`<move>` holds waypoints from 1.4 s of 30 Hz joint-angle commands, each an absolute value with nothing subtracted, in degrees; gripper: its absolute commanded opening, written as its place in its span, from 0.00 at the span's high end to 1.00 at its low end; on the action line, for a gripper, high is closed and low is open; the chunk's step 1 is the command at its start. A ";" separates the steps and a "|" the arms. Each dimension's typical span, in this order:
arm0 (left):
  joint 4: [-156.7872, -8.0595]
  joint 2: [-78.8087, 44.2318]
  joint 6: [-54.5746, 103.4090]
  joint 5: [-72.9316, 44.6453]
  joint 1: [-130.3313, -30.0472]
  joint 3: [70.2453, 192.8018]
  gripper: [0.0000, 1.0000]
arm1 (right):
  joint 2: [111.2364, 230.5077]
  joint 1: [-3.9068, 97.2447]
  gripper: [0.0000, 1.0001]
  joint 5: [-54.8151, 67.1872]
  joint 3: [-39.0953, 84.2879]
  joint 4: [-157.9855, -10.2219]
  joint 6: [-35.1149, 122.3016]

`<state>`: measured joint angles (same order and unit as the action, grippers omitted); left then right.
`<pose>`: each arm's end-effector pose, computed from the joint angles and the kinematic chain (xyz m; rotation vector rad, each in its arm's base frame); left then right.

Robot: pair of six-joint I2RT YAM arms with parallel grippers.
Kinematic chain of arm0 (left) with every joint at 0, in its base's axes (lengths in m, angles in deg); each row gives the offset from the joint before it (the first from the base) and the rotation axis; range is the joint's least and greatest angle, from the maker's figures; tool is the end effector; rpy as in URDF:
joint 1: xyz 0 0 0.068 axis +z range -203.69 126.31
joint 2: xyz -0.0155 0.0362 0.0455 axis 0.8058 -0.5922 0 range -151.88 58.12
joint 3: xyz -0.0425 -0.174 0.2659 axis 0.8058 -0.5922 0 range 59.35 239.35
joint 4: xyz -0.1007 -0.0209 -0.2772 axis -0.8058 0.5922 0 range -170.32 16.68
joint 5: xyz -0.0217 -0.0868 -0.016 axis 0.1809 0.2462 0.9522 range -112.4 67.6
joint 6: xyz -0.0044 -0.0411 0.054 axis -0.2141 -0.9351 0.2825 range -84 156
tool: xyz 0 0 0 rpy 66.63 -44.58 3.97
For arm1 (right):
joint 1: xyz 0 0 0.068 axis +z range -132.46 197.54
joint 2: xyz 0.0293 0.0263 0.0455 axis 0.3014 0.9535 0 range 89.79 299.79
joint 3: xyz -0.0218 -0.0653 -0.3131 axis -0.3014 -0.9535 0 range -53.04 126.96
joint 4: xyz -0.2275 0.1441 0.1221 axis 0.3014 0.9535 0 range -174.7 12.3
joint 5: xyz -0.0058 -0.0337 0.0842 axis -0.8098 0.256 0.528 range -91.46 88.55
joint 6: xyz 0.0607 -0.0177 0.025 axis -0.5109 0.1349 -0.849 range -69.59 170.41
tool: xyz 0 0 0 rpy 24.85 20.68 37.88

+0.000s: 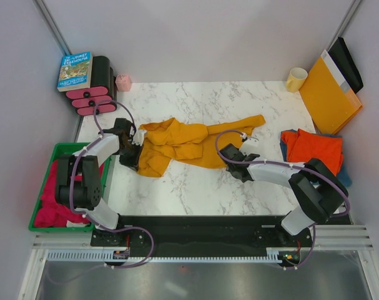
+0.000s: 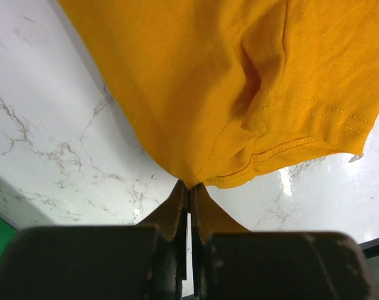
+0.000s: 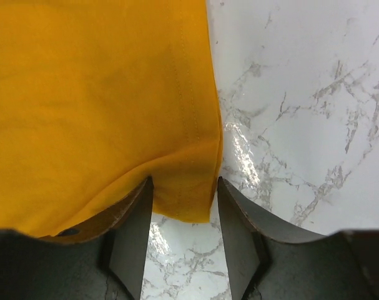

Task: Fold and stack the t-shirts
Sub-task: Flatten out the tshirt

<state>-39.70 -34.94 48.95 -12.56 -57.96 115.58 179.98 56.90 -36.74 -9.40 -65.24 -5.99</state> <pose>0.3240 -0.0336 0.1809 0.4618 2.8653 -0.2251 0.2567 0.1698 0.1554 0.5183 2.3607 -0.1345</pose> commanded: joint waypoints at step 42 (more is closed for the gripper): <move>-33.04 -0.52 39.95 -8.94 -51.67 156.12 0.98 | 157.12 59.20 1.00 -58.85 56.29 -40.32 34.59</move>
